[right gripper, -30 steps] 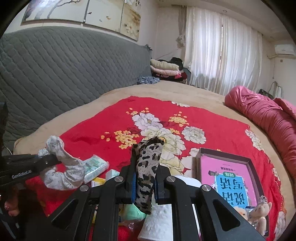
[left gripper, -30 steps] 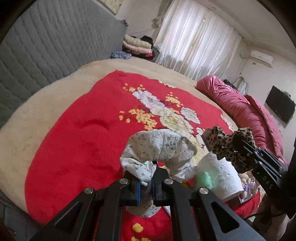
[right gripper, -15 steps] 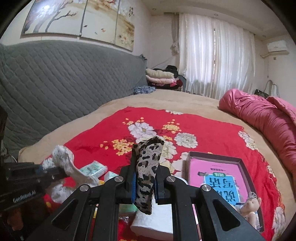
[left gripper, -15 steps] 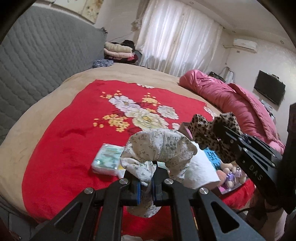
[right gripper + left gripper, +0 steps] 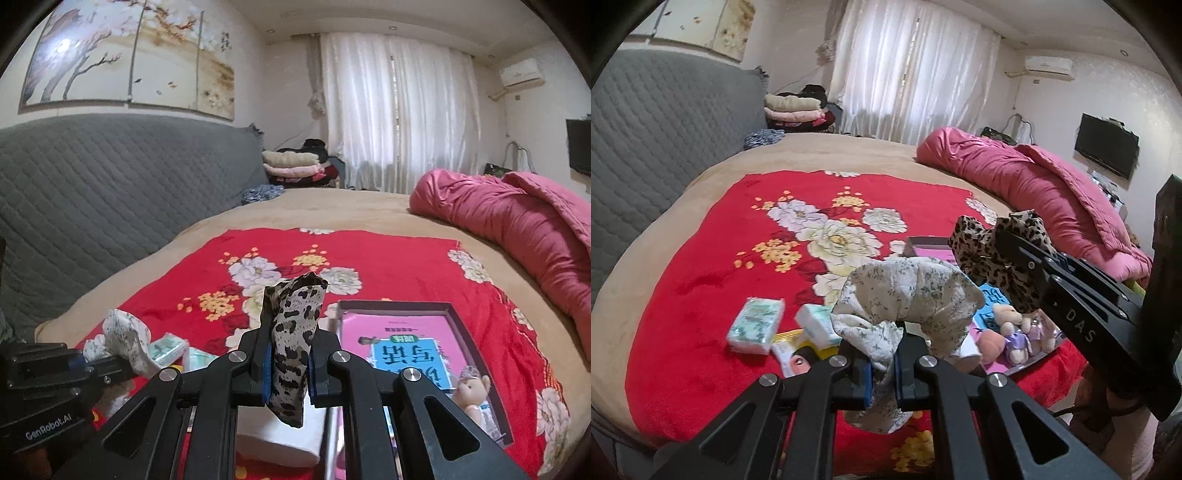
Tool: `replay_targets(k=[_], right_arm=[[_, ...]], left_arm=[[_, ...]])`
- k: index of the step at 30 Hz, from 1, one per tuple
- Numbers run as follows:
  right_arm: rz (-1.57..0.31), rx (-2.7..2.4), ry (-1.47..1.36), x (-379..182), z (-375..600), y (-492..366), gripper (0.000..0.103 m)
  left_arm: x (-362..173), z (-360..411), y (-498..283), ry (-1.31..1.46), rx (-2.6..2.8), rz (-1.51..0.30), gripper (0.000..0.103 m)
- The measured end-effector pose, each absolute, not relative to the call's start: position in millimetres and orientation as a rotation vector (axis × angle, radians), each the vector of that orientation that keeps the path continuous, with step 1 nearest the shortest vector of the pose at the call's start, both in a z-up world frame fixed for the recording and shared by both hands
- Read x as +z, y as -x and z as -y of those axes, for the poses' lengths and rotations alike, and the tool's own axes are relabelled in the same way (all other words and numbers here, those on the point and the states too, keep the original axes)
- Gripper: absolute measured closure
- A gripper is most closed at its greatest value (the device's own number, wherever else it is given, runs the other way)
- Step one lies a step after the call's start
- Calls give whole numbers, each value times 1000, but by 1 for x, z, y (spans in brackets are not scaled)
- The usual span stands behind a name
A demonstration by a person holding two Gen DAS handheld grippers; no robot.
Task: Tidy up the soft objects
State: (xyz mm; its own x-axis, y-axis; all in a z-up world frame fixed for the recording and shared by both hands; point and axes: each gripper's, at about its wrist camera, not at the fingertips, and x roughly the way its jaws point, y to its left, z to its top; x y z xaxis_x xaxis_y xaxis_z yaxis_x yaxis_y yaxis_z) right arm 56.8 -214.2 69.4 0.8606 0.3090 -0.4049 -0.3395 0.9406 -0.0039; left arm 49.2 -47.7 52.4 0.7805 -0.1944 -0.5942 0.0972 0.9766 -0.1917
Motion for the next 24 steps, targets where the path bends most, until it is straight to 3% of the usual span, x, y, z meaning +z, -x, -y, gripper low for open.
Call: replay_targets(k=[24], right_arm=[[-409, 160, -96, 69, 315, -56, 89]], left_arm=[[62, 122, -68, 64, -273, -670, 95]])
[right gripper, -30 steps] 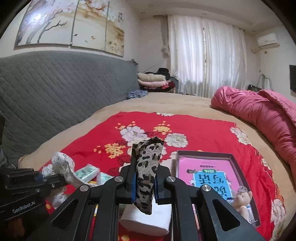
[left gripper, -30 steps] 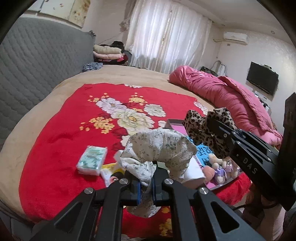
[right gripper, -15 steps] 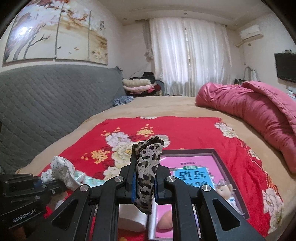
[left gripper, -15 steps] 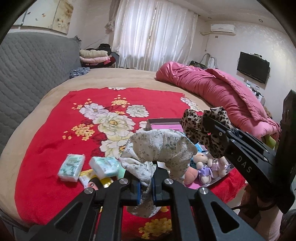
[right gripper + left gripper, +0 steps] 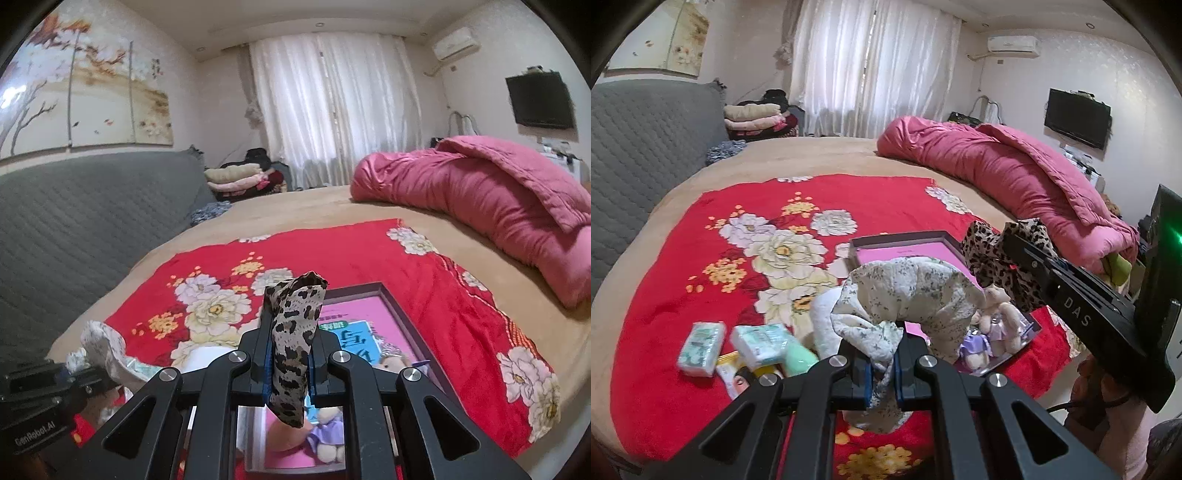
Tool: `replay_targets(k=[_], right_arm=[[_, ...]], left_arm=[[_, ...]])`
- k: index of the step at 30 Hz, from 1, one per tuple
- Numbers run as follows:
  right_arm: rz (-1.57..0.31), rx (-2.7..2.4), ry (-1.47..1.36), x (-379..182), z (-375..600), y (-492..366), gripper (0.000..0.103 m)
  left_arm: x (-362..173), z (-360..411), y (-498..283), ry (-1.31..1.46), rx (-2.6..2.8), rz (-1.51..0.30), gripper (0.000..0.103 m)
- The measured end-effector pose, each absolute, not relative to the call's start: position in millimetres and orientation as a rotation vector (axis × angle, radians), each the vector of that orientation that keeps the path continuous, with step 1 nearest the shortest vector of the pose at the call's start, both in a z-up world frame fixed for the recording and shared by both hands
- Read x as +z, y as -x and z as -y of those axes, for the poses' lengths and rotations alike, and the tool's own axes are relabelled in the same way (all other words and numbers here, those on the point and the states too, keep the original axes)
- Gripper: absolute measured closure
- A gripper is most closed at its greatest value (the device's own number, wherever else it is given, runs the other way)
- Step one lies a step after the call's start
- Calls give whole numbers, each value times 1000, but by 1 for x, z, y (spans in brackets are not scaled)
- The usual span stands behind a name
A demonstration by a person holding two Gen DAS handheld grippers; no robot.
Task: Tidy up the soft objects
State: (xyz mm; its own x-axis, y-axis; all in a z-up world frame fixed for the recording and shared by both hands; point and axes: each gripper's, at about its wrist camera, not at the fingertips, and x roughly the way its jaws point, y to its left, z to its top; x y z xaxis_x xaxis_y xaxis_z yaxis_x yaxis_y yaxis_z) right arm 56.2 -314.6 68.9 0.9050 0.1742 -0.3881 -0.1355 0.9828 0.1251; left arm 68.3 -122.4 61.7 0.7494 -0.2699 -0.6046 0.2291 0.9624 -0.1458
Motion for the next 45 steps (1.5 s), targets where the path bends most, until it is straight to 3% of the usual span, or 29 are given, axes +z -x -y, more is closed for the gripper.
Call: replay_targets(k=[28, 34, 45], right_arm=[[-481, 175, -210, 45, 350, -76, 88], [-585, 194, -316, 18, 360, -93, 88], [-662, 87, -223, -2, 361, -103, 87]], left_arm=[[0, 204, -130, 18, -432, -884, 95], [-9, 208, -137, 16, -430, -905, 95], [-16, 210, -143, 9, -428, -913, 95]])
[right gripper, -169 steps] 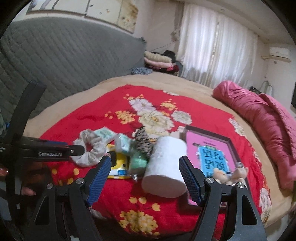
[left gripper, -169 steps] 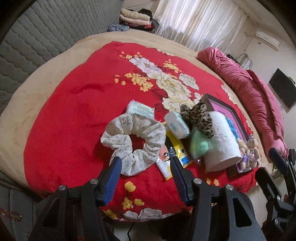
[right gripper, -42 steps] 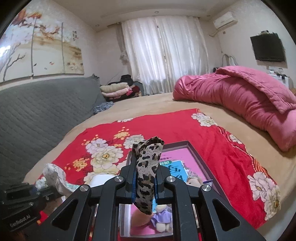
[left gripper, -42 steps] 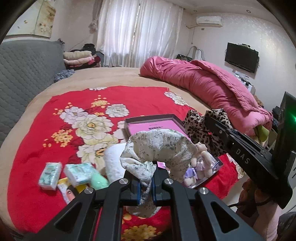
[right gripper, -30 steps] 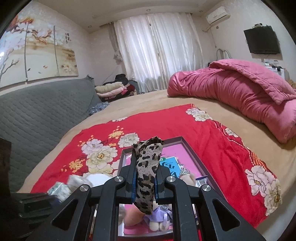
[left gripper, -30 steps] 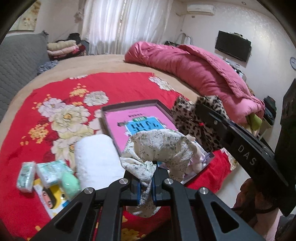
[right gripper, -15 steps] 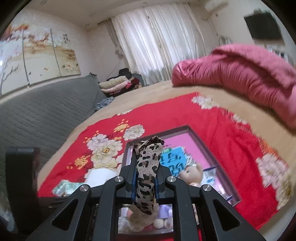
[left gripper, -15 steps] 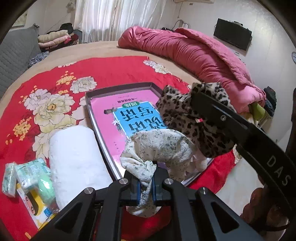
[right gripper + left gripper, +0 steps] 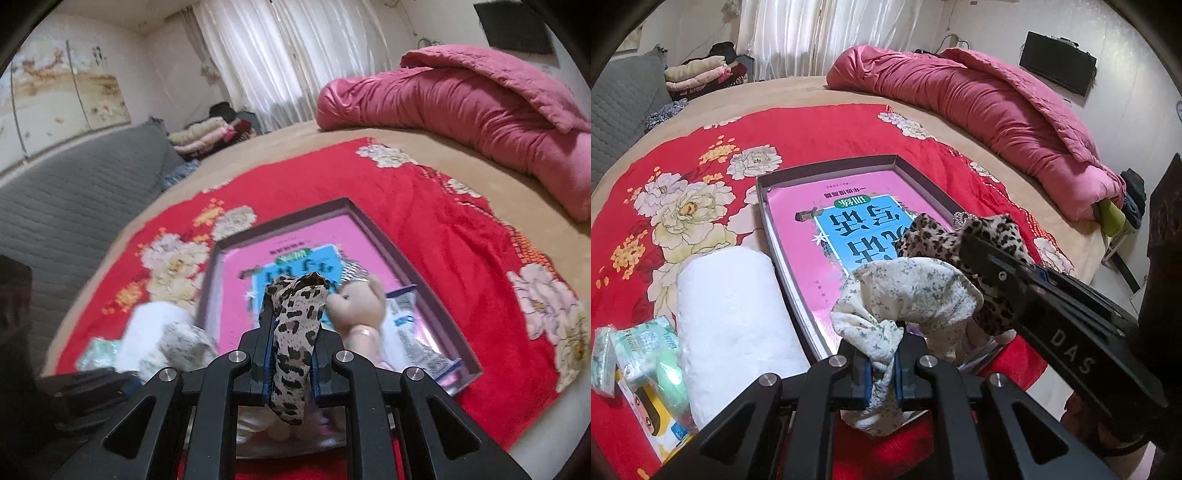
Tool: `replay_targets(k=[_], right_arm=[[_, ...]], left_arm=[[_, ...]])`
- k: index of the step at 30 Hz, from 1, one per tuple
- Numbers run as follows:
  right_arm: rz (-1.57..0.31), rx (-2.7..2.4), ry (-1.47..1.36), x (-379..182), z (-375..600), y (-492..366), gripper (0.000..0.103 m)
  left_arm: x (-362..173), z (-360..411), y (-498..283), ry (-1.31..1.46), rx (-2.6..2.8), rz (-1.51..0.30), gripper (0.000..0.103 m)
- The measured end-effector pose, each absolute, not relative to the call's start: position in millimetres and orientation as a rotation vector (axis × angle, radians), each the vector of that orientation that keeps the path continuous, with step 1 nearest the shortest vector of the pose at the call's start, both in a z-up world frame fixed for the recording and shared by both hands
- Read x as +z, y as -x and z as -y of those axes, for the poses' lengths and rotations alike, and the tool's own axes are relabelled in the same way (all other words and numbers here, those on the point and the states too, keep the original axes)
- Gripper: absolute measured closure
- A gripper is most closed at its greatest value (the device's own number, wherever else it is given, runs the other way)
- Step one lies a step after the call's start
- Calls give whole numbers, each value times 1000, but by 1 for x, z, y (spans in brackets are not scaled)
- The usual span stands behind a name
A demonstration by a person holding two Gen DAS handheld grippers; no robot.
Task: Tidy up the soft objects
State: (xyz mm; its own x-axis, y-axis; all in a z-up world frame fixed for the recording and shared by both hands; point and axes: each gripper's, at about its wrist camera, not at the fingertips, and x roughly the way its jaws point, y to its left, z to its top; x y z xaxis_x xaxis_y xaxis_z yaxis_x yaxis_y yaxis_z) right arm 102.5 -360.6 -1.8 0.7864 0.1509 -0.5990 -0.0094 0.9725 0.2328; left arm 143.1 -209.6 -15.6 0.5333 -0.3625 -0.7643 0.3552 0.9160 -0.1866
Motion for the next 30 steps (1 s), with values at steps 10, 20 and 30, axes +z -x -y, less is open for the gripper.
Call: replay_targets(k=[10, 20, 30], right_arm=[[-678, -3, -144, -9, 366, -103, 74], [-607, -43, -139, 2, 370, -94, 48], [-566, -98, -140, 8, 377, -88, 46]], left_arm=[[-21, 211, -150, 9, -419, -927, 94], [-26, 215, -161, 9, -398, -955, 93], [-30, 220, -172, -7, -361, -974, 89]])
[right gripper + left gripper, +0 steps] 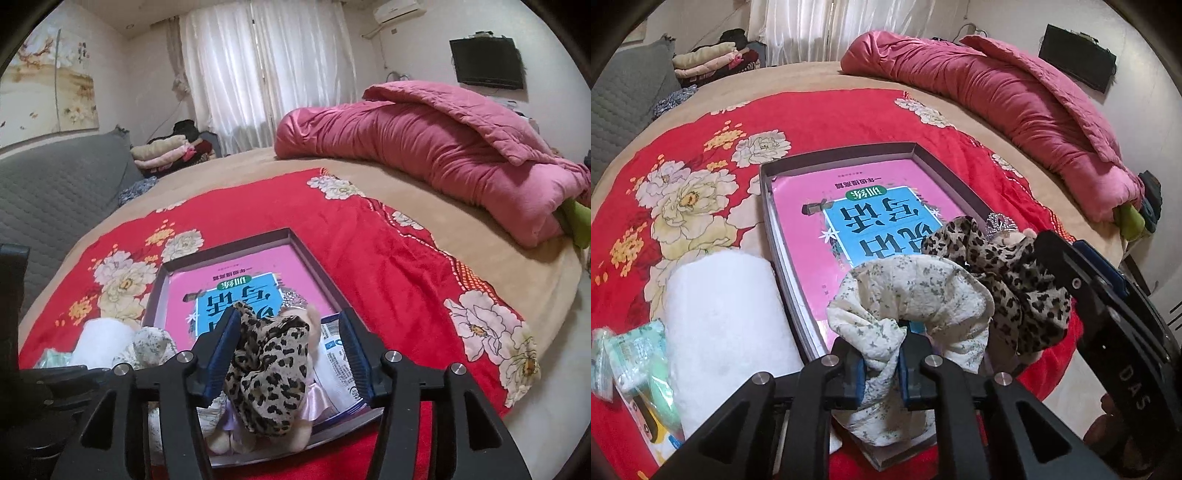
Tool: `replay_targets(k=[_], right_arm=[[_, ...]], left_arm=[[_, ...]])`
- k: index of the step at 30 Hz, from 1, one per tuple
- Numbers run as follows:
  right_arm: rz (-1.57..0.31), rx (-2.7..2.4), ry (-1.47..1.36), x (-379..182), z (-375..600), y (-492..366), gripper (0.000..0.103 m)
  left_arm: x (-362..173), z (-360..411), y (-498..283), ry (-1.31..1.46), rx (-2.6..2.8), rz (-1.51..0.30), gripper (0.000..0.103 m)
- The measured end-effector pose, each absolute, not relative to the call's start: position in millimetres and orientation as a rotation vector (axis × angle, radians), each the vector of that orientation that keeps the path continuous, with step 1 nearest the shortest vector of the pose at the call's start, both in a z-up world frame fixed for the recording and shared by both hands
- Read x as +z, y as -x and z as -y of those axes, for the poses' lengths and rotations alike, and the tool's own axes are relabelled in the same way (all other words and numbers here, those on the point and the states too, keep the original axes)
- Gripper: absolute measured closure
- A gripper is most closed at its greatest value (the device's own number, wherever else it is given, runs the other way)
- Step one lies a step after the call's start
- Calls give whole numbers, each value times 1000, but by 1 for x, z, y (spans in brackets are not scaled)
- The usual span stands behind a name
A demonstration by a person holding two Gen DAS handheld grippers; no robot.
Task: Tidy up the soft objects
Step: 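Lower the leopard cloth into the tray and open the right gripper while the left releases the scrunchie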
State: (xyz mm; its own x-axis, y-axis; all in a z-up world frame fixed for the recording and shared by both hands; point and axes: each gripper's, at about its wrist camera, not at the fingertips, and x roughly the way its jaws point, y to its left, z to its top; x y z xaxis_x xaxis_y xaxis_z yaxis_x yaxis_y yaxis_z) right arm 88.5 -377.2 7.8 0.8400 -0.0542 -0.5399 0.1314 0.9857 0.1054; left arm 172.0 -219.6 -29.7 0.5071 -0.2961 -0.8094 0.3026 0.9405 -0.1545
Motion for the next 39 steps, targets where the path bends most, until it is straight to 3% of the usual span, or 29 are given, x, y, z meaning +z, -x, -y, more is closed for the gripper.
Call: replay_targets(k=[4, 10, 16, 19, 28, 39], right_arm=[[-573, -93, -130, 7, 375, -90, 45], [-580, -101, -128, 5, 375, -90, 42], [-583, -105, -137, 3, 376, -92, 40], [-581, -111, -139, 3, 377, -91, 39], [-582, -113, -144, 3, 379, -90, 39], [-580, -111, -154, 3, 380, -91, 34]], left_arm=[[-31, 223, -178, -21, -353, -995, 85], [-28, 225, -187, -53, -394, -1065, 67], [-17, 223, -187, -62, -393, -1047, 64], [-18, 218, -193, -57, -345, -1082, 56], [-17, 230, -186, -222, -355, -1128, 56], [-3, 222, -180, -134, -373, -1055, 56]])
